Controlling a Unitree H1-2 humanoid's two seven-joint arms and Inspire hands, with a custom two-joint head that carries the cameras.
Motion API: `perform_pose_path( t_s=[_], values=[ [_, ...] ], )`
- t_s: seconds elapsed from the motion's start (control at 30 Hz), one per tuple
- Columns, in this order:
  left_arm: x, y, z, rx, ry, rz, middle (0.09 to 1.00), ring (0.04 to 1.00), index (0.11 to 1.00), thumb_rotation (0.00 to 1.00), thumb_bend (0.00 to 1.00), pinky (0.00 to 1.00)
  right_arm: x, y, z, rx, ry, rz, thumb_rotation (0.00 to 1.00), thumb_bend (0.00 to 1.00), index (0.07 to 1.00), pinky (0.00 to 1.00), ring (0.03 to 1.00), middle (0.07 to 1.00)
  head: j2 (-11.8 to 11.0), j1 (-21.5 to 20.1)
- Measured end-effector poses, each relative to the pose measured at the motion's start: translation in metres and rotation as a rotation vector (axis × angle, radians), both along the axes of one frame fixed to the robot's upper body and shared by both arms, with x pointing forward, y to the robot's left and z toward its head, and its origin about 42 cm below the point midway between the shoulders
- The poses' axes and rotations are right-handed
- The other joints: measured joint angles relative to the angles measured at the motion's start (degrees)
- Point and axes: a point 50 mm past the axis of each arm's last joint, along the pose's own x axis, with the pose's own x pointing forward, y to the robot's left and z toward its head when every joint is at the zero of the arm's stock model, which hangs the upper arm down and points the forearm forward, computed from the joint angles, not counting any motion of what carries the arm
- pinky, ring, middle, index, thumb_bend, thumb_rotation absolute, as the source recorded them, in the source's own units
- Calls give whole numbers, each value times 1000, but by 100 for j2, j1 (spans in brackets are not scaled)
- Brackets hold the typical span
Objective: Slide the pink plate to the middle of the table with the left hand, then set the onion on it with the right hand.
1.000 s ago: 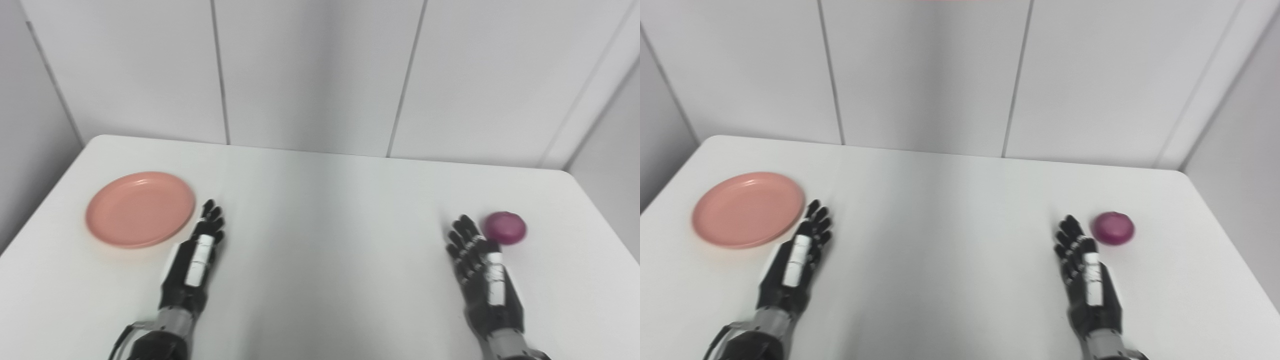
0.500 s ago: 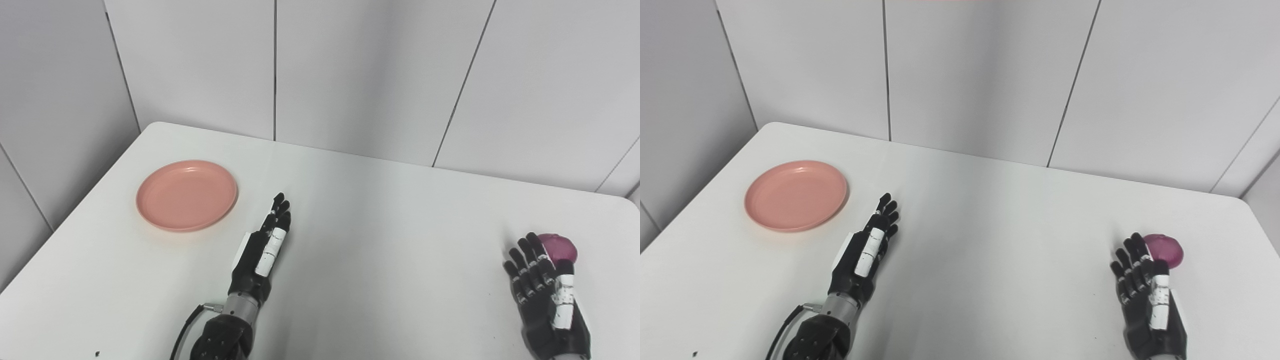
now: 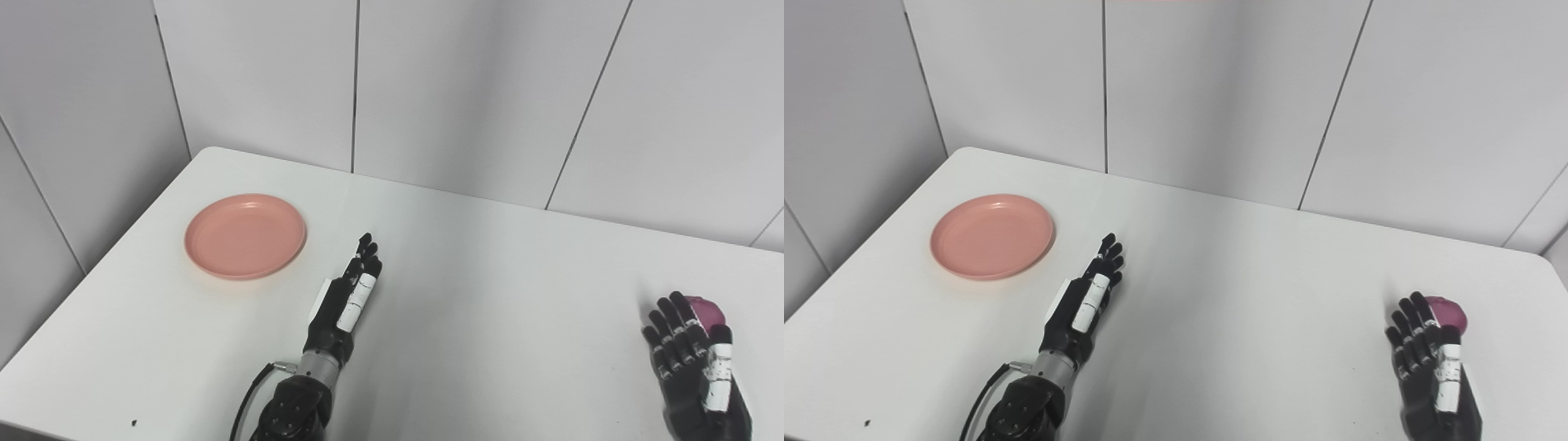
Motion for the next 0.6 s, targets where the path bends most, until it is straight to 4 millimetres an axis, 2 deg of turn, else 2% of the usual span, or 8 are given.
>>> perform_pose_path(
  t_s=[0.1,0.17,0.33,0.43,0.6],
  values=[
    [-2,3,5,-30,2,-7,999,1000,1000,895,897,1000,3,0,1,3,-2,-2,830,842,956,1000,976,954,-35,-9],
    [-6,7,10,-43,9,-23,998,1000,1000,902,872,1000,5,-1,0,6,-4,-6,818,837,950,998,974,952,-70,-26],
    [-6,27,28,-84,52,-31,988,989,997,927,860,1000,6,-1,0,9,-5,-9,801,870,941,985,963,944,-123,-105],
    [8,42,50,-65,9,-33,981,975,985,922,883,1000,6,-1,0,5,-6,-11,784,885,919,961,947,929,-141,-105],
    [44,66,103,-40,-150,-38,951,936,944,907,896,989,9,-1,-1,4,-6,-12,765,880,913,959,950,933,-167,-105]
  ],
)
